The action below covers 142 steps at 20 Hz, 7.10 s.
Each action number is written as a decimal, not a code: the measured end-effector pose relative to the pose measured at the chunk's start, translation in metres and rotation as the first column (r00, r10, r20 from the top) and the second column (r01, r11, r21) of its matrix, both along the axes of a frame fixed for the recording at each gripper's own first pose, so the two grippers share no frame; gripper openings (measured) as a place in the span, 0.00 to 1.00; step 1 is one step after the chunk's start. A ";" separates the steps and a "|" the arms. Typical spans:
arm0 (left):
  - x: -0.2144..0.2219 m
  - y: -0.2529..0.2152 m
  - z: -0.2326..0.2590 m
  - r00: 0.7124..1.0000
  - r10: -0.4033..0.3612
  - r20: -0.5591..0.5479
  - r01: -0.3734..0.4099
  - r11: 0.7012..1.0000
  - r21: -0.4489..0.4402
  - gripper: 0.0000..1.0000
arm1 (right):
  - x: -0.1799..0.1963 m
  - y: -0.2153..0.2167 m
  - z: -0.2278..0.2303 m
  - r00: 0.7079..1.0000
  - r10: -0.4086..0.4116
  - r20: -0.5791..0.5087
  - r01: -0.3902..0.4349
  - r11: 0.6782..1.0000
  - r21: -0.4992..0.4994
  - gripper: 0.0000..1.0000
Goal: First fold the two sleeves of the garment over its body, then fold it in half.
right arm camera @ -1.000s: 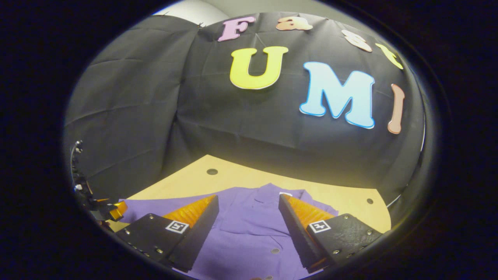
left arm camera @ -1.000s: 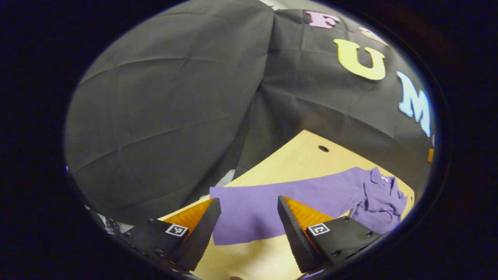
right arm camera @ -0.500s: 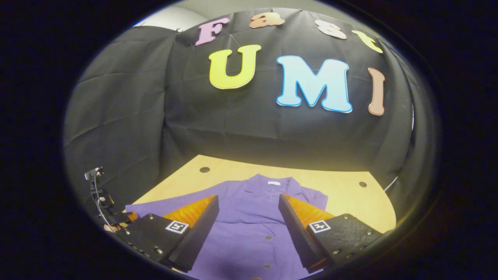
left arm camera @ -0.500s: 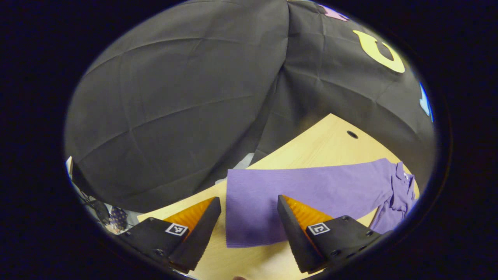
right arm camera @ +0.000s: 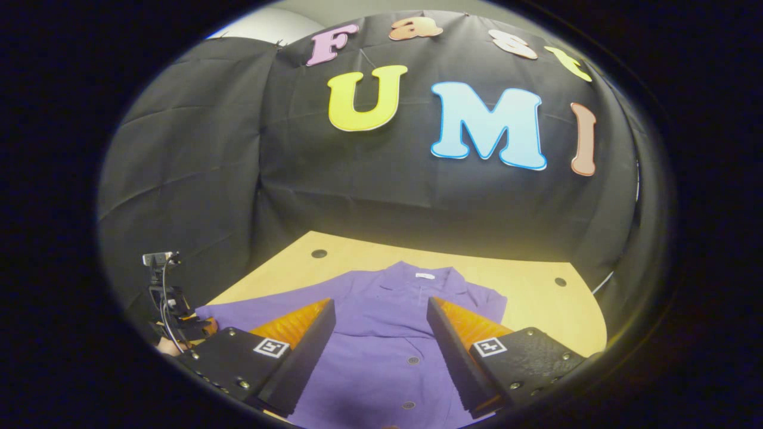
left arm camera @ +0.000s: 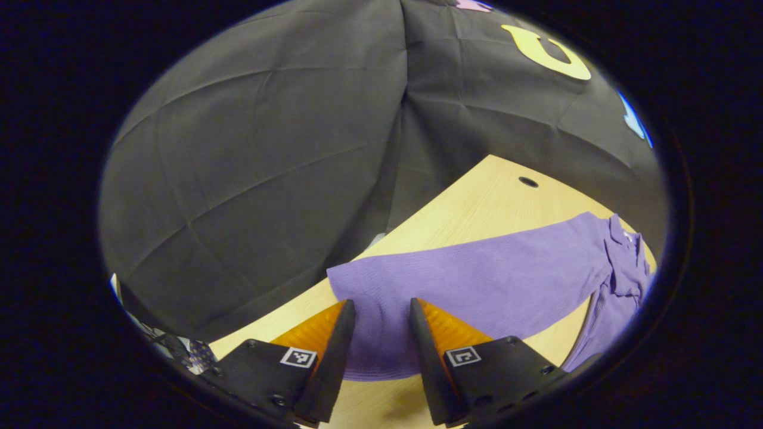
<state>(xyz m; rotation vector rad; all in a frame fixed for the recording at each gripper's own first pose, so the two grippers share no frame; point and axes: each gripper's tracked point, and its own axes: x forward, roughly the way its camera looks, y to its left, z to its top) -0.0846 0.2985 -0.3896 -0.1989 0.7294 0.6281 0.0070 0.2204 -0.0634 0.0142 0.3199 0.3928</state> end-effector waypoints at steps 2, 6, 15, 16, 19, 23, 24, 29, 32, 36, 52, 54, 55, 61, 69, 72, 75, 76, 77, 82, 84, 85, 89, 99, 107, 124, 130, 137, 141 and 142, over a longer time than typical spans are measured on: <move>0.010 -0.004 0.000 0.999 0.007 0.043 -0.006 1.000 -0.025 0.45 | -0.002 -0.008 -0.002 1.000 -0.007 -0.008 0.007 1.000 0.003 0.96; 0.012 -0.007 -0.002 0.999 -0.009 0.035 0.010 1.000 -0.026 0.10 | -0.001 -0.028 -0.004 0.999 -0.038 -0.018 0.039 0.999 0.015 0.97; 0.046 -0.052 0.070 0.984 -0.027 0.175 0.042 0.996 -0.083 0.11 | 0.000 -0.103 -0.019 0.985 -0.168 -0.037 0.169 0.985 0.019 0.96; 0.060 -0.067 0.081 0.979 -0.045 0.200 0.065 0.994 -0.090 0.11 | 0.000 -0.111 -0.020 0.982 -0.184 -0.038 0.185 0.982 0.025 0.96; 0.106 -0.118 0.112 0.956 -0.124 0.265 0.151 0.985 -0.082 0.10 | -0.003 -0.139 -0.028 0.973 -0.229 -0.040 0.230 0.973 0.020 0.96; 0.164 -0.203 0.145 0.901 -0.273 0.337 0.305 0.951 -0.043 0.10 | -0.005 -0.175 -0.037 0.960 -0.274 -0.052 0.274 0.962 0.005 0.96; 0.177 -0.228 0.152 0.883 -0.313 0.349 0.345 0.938 -0.031 0.10 | -0.003 -0.185 -0.038 0.957 -0.283 -0.055 0.284 0.959 0.004 0.96; 0.224 -0.347 0.171 0.798 -0.464 0.383 0.505 0.863 -0.006 0.10 | 0.006 -0.228 -0.042 0.950 -0.308 -0.047 0.307 0.952 -0.009 0.96; 0.243 -0.416 0.172 0.743 -0.555 0.375 0.594 0.804 0.013 0.10 | 0.011 -0.236 -0.044 0.949 -0.311 -0.042 0.310 0.950 -0.019 0.96; 0.255 -0.492 0.166 0.667 -0.652 0.360 0.690 0.723 0.031 0.10 | 0.012 -0.247 -0.048 0.946 -0.318 -0.054 0.318 0.948 -0.012 0.98; 0.243 -0.635 0.057 0.581 -0.795 0.177 0.811 0.584 -0.038 0.11 | -0.007 -0.295 -0.107 0.948 -0.297 -0.114 0.296 0.955 -0.025 0.96; 0.238 -0.637 0.048 0.590 -0.790 0.167 0.806 0.588 -0.064 0.13 | -0.010 -0.298 -0.106 0.951 -0.287 -0.112 0.285 0.958 -0.031 0.96; 0.236 -0.639 0.046 0.592 -0.789 0.165 0.805 0.589 -0.076 0.14 | -0.012 -0.298 -0.104 0.954 -0.281 -0.107 0.279 0.960 -0.037 0.96; 0.227 -0.650 0.043 0.560 -0.804 0.197 0.828 0.545 -0.131 0.14 | -0.030 -0.287 -0.106 0.947 -0.297 -0.125 0.293 0.955 -0.048 0.96; 0.195 -0.660 0.076 0.488 -0.819 0.300 0.873 0.454 -0.180 0.83 | -0.058 -0.263 -0.090 0.930 -0.348 -0.120 0.339 0.937 -0.084 0.96; 0.175 -0.629 0.093 0.469 -0.827 0.309 0.883 0.449 -0.139 0.89 | -0.074 -0.251 -0.091 0.913 -0.389 -0.124 0.381 0.921 -0.081 0.96; 0.150 -0.583 0.105 0.466 -0.826 0.317 0.883 0.457 -0.108 0.89 | -0.089 -0.241 -0.093 0.896 -0.425 -0.131 0.418 0.905 -0.077 0.96; 0.140 -0.567 0.108 0.468 -0.825 0.317 0.882 0.460 -0.104 0.89 | -0.095 -0.237 -0.097 0.891 -0.432 -0.140 0.426 0.902 -0.077 0.96; 0.130 -0.550 0.109 0.469 -0.823 0.320 0.881 0.462 -0.102 0.89 | -0.100 -0.234 -0.100 0.885 -0.443 -0.144 0.436 0.896 -0.082 0.96; 0.077 -0.471 0.105 0.484 -0.831 0.273 0.872 0.485 -0.070 0.94 | -0.119 -0.228 -0.110 0.866 -0.471 -0.168 0.465 0.882 -0.074 0.96; 0.055 -0.444 0.104 0.509 -0.822 0.256 0.858 0.507 -0.078 0.89 | -0.125 -0.228 -0.115 0.862 -0.475 -0.179 0.469 0.880 -0.078 0.98; 0.044 -0.432 0.103 0.525 -0.814 0.249 0.849 0.522 -0.082 0.94 | -0.126 -0.230 -0.119 0.861 -0.475 -0.183 0.468 0.880 -0.084 0.98; 0.004 -0.386 0.090 0.589 -0.786 0.188 0.807 0.585 -0.082 0.90 | -0.134 -0.236 -0.133 0.863 -0.461 -0.206 0.450 0.887 -0.099 0.96; -0.073 -0.324 0.074 0.660 -0.746 0.084 0.750 0.651 -0.117 0.94 | -0.152 -0.261 -0.190 0.860 -0.402 -0.314 0.388 0.915 -0.109 0.98; -0.113 -0.282 0.050 0.685 -0.728 0.032 0.724 0.675 -0.146 0.94 | -0.158 -0.278 -0.242 0.828 -0.365 -0.426 0.359 0.928 -0.097 0.96; -0.127 -0.289 0.022 0.682 -0.731 -0.004 0.727 0.679 -0.099 0.85 | -0.155 -0.239 -0.264 0.844 -0.272 -0.463 0.251 0.962 -0.107 0.94; -0.126 -0.311 0.023 0.704 -0.710 0.001 0.708 0.702 -0.072 0.24 | -0.155 -0.218 -0.259 0.861 -0.216 -0.460 0.205 0.976 -0.076 0.44; -0.124 -0.314 0.024 0.718 -0.696 -0.024 0.690 0.716 -0.104 0.09 | -0.155 -0.214 -0.257 0.848 -0.193 -0.494 0.238 0.971 0.030 0.05; -0.124 -0.315 0.033 0.741 -0.671 -0.027 0.659 0.733 -0.169 0.05 | -0.157 -0.215 -0.243 0.851 -0.153 -0.502 0.227 0.970 0.089 0.00; -0.122 -0.316 0.037 0.750 -0.661 -0.017 0.648 0.739 -0.183 0.05 | -0.157 -0.216 -0.235 0.860 -0.149 -0.488 0.228 0.968 0.107 0.00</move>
